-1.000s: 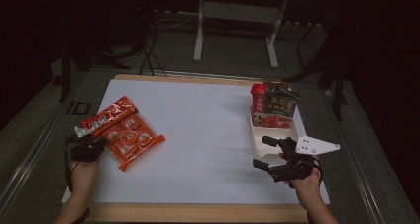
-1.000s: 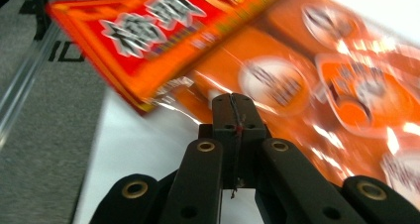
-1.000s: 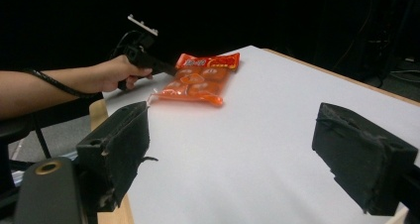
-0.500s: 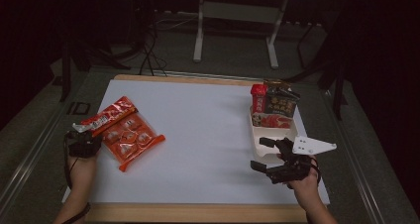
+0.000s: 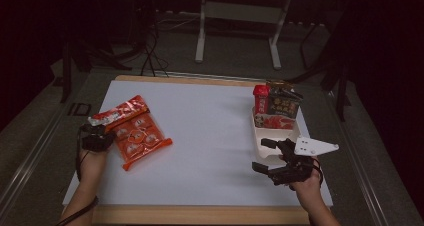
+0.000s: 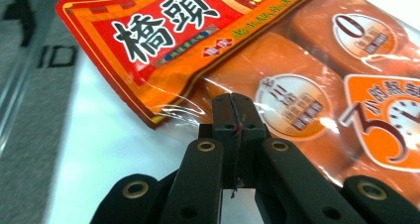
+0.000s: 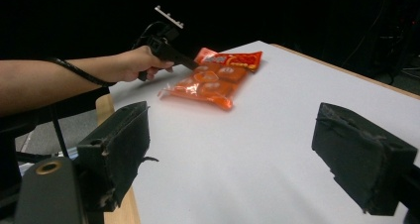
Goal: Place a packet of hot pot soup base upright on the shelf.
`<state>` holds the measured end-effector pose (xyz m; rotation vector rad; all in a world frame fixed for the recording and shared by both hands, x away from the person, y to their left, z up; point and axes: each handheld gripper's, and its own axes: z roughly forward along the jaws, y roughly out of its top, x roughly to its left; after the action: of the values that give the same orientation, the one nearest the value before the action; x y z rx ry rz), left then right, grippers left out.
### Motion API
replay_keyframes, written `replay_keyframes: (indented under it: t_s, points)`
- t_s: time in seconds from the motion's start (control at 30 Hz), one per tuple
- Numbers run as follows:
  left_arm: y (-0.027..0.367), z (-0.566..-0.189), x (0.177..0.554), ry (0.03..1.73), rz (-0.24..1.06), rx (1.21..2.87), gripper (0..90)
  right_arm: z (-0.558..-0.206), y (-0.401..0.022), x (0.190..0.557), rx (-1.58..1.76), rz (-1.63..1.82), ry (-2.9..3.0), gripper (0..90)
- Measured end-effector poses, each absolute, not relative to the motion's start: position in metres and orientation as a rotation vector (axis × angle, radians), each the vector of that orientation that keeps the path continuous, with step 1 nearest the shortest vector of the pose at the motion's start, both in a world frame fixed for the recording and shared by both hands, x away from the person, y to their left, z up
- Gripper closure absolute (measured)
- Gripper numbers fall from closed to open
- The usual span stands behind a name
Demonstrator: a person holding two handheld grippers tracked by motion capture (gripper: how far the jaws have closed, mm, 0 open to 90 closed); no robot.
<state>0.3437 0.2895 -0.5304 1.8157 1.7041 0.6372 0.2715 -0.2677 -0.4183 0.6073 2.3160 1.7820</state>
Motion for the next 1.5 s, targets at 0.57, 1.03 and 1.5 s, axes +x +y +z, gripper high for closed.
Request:
replay_keyframes:
  t_s: [0.57,1.03,1.5]
  points:
    - [0.209,-0.528,0.376,1.503,0.555,1.956,90.0,-0.419,-0.269,0.271,0.606,1.787,2.317,14.6]
    - [0.163,-0.529,0.385,1.36,0.5,2.024,90.0,-0.42,-0.27,0.271,0.615,1.786,2.322,14.7]
    - [0.128,-0.526,0.384,1.319,0.463,2.027,90.0,-0.42,-0.27,0.271,0.613,1.784,2.327,14.7]
